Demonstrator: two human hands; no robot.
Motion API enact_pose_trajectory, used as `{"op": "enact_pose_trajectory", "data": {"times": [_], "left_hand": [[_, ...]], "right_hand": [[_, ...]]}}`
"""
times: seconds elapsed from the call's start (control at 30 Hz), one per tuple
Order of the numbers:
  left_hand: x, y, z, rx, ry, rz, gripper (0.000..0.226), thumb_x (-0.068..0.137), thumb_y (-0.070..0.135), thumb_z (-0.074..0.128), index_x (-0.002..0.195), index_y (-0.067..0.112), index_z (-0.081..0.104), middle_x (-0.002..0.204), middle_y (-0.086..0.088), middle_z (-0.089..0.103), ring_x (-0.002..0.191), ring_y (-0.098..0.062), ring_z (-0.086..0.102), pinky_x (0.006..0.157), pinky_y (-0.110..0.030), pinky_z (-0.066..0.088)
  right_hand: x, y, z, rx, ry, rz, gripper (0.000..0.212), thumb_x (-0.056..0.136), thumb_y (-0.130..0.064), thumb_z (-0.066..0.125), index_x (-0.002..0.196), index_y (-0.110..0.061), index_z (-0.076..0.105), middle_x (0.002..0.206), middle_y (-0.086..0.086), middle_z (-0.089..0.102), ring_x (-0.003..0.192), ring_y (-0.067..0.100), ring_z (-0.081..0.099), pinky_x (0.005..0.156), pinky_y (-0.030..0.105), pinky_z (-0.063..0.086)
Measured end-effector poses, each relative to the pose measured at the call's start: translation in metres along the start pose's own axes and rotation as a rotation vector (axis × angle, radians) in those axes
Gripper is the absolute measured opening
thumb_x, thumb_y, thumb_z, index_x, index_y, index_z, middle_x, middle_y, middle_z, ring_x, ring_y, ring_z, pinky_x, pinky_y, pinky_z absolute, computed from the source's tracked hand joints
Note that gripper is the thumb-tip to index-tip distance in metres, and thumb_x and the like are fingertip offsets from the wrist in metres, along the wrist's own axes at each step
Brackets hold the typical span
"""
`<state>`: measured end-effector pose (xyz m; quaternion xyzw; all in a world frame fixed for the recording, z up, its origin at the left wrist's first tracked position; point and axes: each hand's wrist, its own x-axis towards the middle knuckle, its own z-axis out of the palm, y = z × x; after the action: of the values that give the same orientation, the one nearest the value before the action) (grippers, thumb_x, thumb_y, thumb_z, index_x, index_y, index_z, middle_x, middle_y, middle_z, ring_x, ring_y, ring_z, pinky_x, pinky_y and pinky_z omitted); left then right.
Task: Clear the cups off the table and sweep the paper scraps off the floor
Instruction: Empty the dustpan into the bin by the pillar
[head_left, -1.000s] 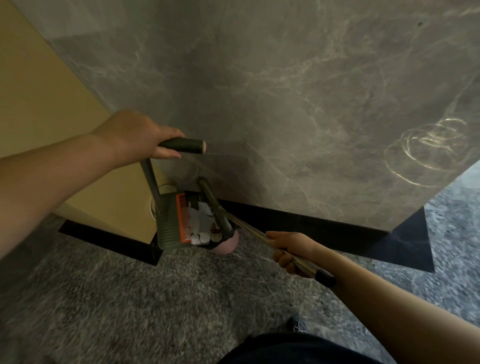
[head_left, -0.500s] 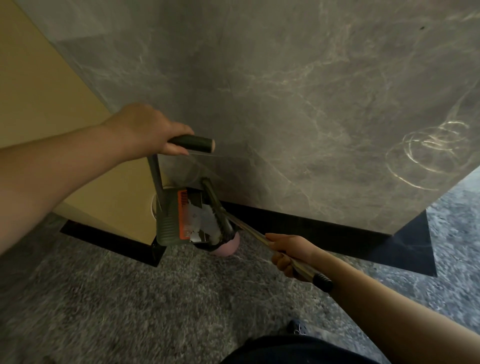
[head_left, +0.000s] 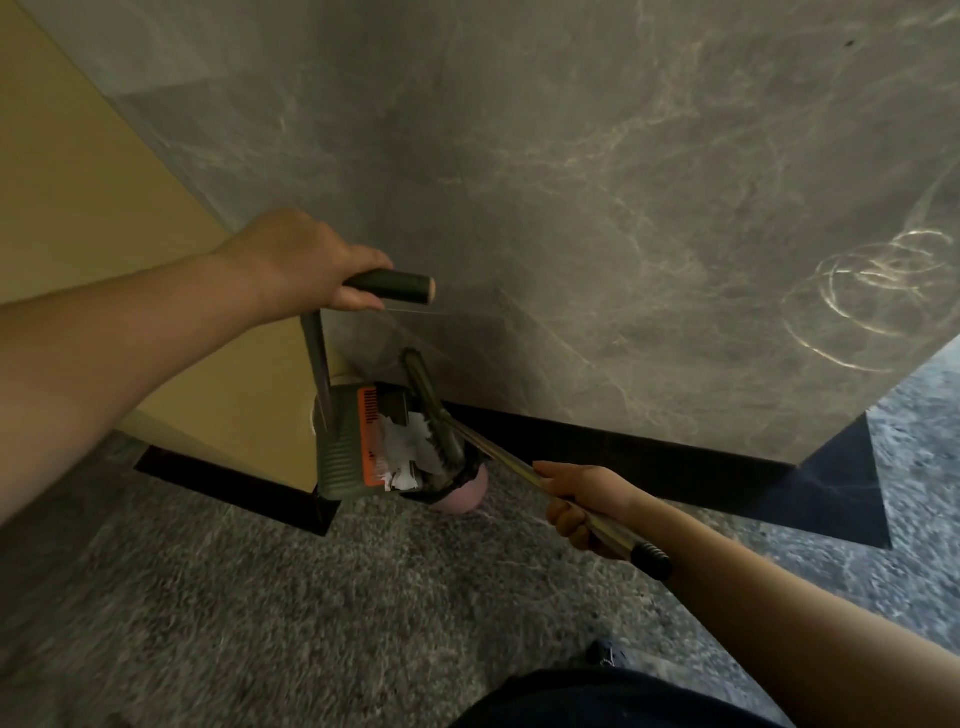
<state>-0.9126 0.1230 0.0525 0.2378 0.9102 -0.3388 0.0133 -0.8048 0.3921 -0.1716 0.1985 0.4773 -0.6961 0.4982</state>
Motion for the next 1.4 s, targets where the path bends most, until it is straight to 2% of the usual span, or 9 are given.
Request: {"op": "enact_pose_trajectory", "data": {"times": [0.2, 0.4, 0.53, 0.73, 0.8, 1.0, 1.13, 1.3, 1.4], "left_hand": [[0.006, 0.004, -0.004, -0.010, -0.012, -0.024, 0.055, 0.089, 0.062, 0.041, 0.138, 0.037, 0.045, 0.070, 0.002, 0.054, 0.055, -0.015, 0.044, 0.046, -0.024, 0.029], [0.010, 0.017, 0.002, -0.007, -0.026, -0.010, 0.055, 0.090, 0.062, 0.039, 0.138, 0.034, 0.044, 0.068, 0.003, 0.053, 0.051, -0.013, 0.041, 0.044, -0.025, 0.027], [0.007, 0.019, 0.018, -0.087, 0.036, -0.014, 0.059, 0.088, 0.064, 0.040, 0.138, 0.033, 0.047, 0.083, -0.004, 0.067, 0.067, -0.022, 0.059, 0.052, -0.027, 0.040], [-0.004, 0.004, 0.035, -0.116, 0.080, -0.035, 0.070, 0.079, 0.069, 0.030, 0.133, 0.031, 0.053, 0.065, -0.003, 0.059, 0.057, -0.023, 0.056, 0.047, -0.025, 0.033], [-0.010, -0.002, 0.040, -0.144, 0.094, -0.036, 0.064, 0.081, 0.066, 0.039, 0.130, 0.029, 0.057, 0.059, 0.001, 0.051, 0.052, -0.022, 0.051, 0.046, -0.023, 0.027], [-0.020, -0.015, 0.040, -0.186, 0.124, -0.070, 0.051, 0.084, 0.053, 0.058, 0.125, 0.024, 0.062, 0.056, -0.005, 0.055, 0.048, -0.025, 0.049, 0.045, -0.023, 0.025], [-0.024, -0.017, 0.030, -0.225, 0.130, -0.075, 0.044, 0.082, 0.043, 0.067, 0.119, 0.018, 0.066, 0.052, 0.006, 0.033, 0.045, -0.019, 0.035, 0.046, -0.019, 0.017], [-0.023, -0.025, 0.021, -0.183, 0.064, -0.115, 0.050, 0.085, 0.052, 0.058, 0.127, 0.025, 0.060, 0.052, 0.004, 0.039, 0.046, -0.020, 0.041, 0.045, -0.021, 0.020], [-0.022, -0.022, 0.020, -0.228, 0.054, -0.115, 0.049, 0.084, 0.052, 0.059, 0.126, 0.026, 0.061, 0.051, 0.006, 0.035, 0.046, -0.021, 0.041, 0.045, -0.021, 0.022]], "right_hand": [[-0.001, 0.002, 0.000, 0.071, -0.039, 0.016, 0.032, 0.102, -0.013, 0.036, 0.124, -0.033, 0.048, 0.052, -0.001, 0.041, 0.038, 0.004, 0.037, 0.035, 0.014, 0.033], [0.000, 0.010, 0.008, 0.223, -0.126, 0.052, 0.020, 0.102, -0.016, 0.037, 0.109, -0.025, 0.054, 0.054, 0.000, 0.040, 0.036, 0.005, 0.038, 0.033, 0.015, 0.033], [0.010, 0.016, 0.013, 0.284, -0.154, 0.083, 0.017, 0.102, -0.019, 0.039, 0.110, -0.025, 0.053, 0.051, -0.001, 0.038, 0.034, 0.006, 0.037, 0.031, 0.016, 0.033], [0.040, 0.036, 0.007, 0.232, -0.095, 0.096, 0.038, 0.102, -0.015, 0.035, 0.137, -0.030, 0.038, 0.049, 0.000, 0.037, 0.033, 0.006, 0.036, 0.030, 0.017, 0.032], [0.044, 0.037, 0.001, 0.252, -0.081, 0.096, 0.042, 0.102, -0.015, 0.035, 0.142, -0.029, 0.035, 0.049, 0.000, 0.037, 0.033, 0.006, 0.035, 0.031, 0.017, 0.033], [0.044, 0.029, -0.012, 0.305, -0.063, 0.103, 0.041, 0.102, -0.015, 0.036, 0.142, -0.027, 0.038, 0.050, 0.000, 0.038, 0.034, 0.006, 0.037, 0.031, 0.018, 0.034], [0.040, 0.024, -0.011, 0.261, -0.053, 0.094, 0.039, 0.103, -0.015, 0.035, 0.139, -0.028, 0.040, 0.051, 0.001, 0.037, 0.034, 0.006, 0.036, 0.031, 0.016, 0.033], [0.032, 0.015, -0.001, 0.198, -0.053, 0.079, 0.025, 0.103, -0.015, 0.035, 0.119, -0.029, 0.048, 0.050, 0.000, 0.037, 0.034, 0.005, 0.036, 0.032, 0.015, 0.032], [0.025, 0.008, 0.003, 0.281, -0.069, 0.076, 0.031, 0.102, -0.015, 0.037, 0.129, -0.028, 0.046, 0.051, 0.000, 0.038, 0.034, 0.005, 0.037, 0.030, 0.016, 0.033]]}}
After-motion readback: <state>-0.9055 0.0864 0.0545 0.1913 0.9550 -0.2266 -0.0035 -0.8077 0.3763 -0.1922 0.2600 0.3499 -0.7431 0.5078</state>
